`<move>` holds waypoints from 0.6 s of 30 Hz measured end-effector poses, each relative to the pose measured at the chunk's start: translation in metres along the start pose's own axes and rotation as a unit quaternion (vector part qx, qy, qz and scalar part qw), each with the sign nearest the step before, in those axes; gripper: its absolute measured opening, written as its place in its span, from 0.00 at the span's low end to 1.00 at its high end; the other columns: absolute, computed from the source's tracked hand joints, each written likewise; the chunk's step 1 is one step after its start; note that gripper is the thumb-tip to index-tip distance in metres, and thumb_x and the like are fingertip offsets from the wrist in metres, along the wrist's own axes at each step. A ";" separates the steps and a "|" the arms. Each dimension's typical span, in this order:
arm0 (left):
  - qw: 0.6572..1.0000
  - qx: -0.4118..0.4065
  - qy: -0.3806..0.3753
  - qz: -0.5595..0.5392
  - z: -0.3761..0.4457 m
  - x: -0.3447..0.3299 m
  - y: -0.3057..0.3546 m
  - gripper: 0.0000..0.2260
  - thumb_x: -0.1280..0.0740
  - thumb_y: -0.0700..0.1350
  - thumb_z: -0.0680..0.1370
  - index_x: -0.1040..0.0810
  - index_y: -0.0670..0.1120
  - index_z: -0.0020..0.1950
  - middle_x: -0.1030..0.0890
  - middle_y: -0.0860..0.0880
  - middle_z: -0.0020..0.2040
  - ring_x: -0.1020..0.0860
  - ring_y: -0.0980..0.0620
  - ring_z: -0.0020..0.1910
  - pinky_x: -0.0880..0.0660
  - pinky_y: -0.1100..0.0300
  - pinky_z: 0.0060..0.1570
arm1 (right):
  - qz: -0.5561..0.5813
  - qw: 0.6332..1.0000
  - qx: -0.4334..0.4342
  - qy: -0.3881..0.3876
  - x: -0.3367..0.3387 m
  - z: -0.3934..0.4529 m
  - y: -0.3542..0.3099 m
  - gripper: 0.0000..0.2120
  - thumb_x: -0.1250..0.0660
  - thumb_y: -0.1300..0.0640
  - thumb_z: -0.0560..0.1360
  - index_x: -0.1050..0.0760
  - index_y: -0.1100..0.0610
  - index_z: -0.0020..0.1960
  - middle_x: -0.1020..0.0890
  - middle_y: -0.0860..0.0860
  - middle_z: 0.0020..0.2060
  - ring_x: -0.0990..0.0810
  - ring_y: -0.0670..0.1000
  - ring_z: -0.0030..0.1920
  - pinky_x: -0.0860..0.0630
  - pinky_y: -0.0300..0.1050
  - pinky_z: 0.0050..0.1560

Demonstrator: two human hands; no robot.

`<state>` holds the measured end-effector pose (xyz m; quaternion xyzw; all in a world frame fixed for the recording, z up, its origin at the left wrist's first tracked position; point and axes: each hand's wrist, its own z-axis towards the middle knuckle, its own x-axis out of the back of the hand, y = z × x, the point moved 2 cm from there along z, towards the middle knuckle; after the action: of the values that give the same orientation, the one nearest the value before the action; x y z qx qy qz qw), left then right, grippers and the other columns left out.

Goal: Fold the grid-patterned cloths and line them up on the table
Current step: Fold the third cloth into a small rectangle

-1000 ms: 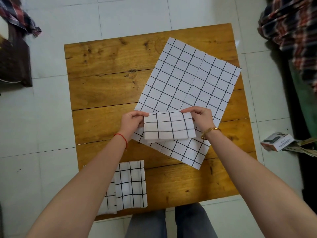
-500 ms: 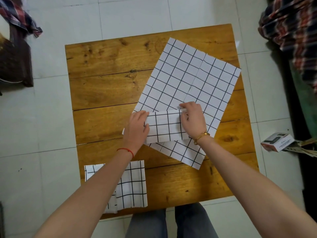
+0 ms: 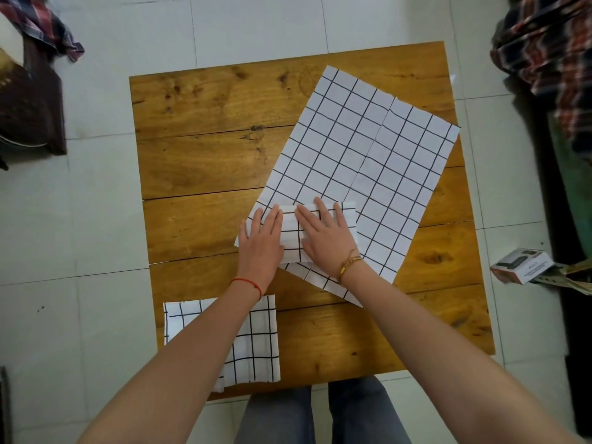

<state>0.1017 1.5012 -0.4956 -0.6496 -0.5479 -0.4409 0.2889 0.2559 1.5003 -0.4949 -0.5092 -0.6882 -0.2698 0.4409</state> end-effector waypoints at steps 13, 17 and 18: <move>1.000 -0.006 -0.004 -0.028 -0.007 -0.003 0.003 0.32 0.38 0.46 0.79 0.50 0.47 0.79 0.51 0.49 0.80 0.50 0.44 0.78 0.45 0.41 0.74 | 0.051 0.987 -0.148 0.042 -0.003 -0.038 0.054 0.29 0.60 0.48 0.78 0.48 0.56 0.77 0.43 0.50 0.76 0.52 0.57 0.77 0.55 0.63 0.74; 0.997 -0.042 0.053 -0.046 -0.028 -0.005 0.008 0.27 0.37 0.39 0.77 0.38 0.46 0.76 0.36 0.47 0.75 0.40 0.46 0.75 0.39 0.45 0.72 | 0.029 0.996 -0.052 0.072 0.001 -0.048 0.030 0.26 0.53 0.51 0.79 0.40 0.56 0.75 0.36 0.51 0.74 0.43 0.58 0.75 0.46 0.62 0.73; 0.996 -0.054 0.055 -0.049 -0.036 -0.007 0.010 0.26 0.36 0.39 0.77 0.35 0.46 0.74 0.33 0.46 0.73 0.37 0.46 0.73 0.37 0.46 0.71 | 0.022 0.997 -0.025 0.066 -0.002 -0.051 0.023 0.25 0.52 0.51 0.79 0.40 0.56 0.75 0.35 0.51 0.73 0.42 0.57 0.75 0.45 0.61 0.73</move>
<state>0.1019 1.4650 -0.4852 -0.6114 -0.5380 -0.5183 0.2609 0.2942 1.4653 -0.4745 -0.5159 -0.6391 -0.3102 0.4786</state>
